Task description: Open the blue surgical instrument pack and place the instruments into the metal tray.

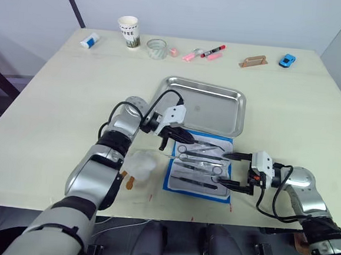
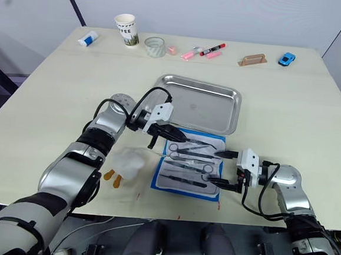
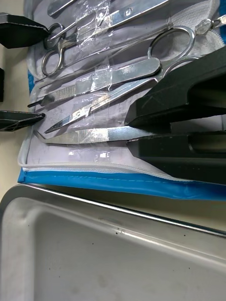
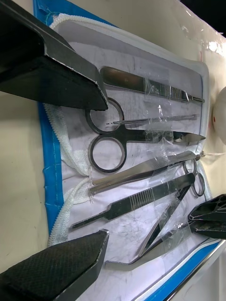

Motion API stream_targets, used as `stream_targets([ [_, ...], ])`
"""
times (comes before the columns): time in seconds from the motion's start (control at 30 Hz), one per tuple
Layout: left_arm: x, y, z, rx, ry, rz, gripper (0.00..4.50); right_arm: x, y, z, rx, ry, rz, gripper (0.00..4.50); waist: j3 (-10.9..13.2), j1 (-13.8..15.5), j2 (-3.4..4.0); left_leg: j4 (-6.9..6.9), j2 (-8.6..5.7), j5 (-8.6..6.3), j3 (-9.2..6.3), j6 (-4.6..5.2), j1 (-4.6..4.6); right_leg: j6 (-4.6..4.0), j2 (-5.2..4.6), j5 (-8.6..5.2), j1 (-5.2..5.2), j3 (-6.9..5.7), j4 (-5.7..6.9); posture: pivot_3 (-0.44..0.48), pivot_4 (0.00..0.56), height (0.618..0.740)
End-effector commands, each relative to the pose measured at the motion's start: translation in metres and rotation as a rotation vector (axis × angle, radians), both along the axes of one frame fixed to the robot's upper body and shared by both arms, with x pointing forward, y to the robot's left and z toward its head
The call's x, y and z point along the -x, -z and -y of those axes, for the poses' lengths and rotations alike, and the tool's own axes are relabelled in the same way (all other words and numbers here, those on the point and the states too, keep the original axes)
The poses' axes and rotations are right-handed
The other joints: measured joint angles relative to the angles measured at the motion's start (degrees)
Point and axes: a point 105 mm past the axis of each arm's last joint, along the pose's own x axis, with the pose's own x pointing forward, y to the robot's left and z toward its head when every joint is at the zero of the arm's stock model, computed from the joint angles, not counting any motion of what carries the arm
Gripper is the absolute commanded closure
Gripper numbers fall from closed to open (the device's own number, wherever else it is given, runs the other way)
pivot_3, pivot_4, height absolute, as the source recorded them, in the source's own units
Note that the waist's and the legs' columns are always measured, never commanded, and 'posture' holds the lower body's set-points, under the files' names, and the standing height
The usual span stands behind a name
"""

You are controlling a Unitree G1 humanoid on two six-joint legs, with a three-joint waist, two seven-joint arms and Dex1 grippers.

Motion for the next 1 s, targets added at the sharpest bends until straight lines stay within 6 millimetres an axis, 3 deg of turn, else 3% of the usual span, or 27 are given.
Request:
stream_targets([
  [0.03,-0.001,-0.012,0.000,-0.010,0.020,0.047,4.46,0.011,0.035,-0.002,0.125,-0.004,-0.148,0.09,0.0,-0.3,0.00,0.00,0.01,0.00,0.00,0.00,0.00,0.00,0.01,0.00,0.00,-0.01,0.00,0.000,0.150,0.725],
  [1.0,0.000,-0.024,-0.022,-0.043,0.008,0.039,4.46,0.010,0.045,-0.001,0.187,0.038,-0.209,0.09,0.0,-1.0,0.00,-0.04,0.07,0.00,-0.06,0.00,0.04,-0.07,0.10,-0.04,0.00,-0.02,0.02,0.000,0.150,0.725],
])
